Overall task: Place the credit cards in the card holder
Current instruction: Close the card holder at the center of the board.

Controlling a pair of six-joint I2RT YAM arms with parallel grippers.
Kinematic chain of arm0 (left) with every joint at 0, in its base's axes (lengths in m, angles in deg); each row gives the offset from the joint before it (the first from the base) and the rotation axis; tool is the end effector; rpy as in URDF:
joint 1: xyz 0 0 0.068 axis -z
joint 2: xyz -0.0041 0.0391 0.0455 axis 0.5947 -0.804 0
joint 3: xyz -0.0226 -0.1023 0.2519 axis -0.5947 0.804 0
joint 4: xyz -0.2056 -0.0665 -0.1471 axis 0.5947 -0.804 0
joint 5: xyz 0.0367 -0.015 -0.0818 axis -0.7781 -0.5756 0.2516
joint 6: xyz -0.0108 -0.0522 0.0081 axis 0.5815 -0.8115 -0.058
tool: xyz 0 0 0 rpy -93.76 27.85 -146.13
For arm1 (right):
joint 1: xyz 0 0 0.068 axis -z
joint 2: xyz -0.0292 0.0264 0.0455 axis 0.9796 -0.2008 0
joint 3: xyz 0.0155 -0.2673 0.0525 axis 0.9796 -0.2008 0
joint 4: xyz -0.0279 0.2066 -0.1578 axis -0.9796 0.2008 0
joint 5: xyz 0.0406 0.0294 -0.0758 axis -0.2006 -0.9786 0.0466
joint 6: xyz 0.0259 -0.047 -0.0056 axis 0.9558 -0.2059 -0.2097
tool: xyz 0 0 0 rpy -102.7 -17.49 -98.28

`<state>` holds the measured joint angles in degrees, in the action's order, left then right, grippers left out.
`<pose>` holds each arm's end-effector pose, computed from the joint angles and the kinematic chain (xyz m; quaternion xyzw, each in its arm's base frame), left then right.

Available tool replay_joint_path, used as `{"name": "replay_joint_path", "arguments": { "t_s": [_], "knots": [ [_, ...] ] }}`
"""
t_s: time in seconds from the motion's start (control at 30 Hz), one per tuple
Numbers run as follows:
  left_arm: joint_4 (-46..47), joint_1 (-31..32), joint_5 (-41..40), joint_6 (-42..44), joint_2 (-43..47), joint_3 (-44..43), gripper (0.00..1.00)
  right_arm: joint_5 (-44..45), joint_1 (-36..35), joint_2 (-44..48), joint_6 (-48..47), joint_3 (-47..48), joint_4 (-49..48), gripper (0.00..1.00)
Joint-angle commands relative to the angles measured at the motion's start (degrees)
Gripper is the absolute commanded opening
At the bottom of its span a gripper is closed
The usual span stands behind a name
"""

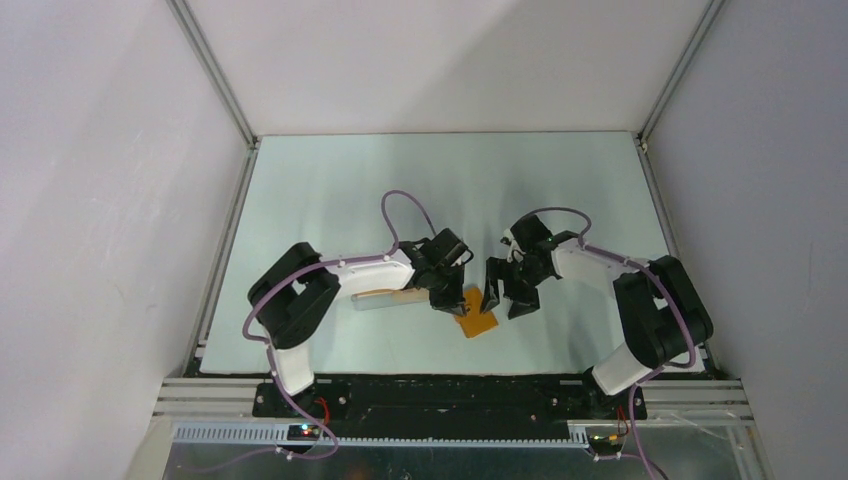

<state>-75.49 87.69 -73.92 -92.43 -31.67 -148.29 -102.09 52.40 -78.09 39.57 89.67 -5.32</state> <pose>0.2176 -0.2830 0.1549 0.0360 0.9670 -0.2444 0.0623 0.2349 0.1309 0.1592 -0.0396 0.9698 0.2398 0.0210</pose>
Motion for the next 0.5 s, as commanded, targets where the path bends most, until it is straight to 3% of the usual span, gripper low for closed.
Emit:
{"name": "replay_joint_path", "arguments": {
  "t_s": [0.0,0.2,0.47],
  "knots": [
    [-0.2,0.5,-3.8,1.3,-3.0,-1.1,0.0,-7.4,0.1,-2.2,-0.2,2.0,-4.9,0.78],
    [-0.7,0.6,-3.9,1.4,-3.3,-1.4,0.0,-8.8,-0.2,-5.5,0.8,2.0,-7.9,0.78],
    [-0.9,0.6,-3.9,1.6,-3.8,-1.8,0.0,-4.1,-1.6,-7.8,0.8,2.1,-8.4,0.75]
  ]
}}
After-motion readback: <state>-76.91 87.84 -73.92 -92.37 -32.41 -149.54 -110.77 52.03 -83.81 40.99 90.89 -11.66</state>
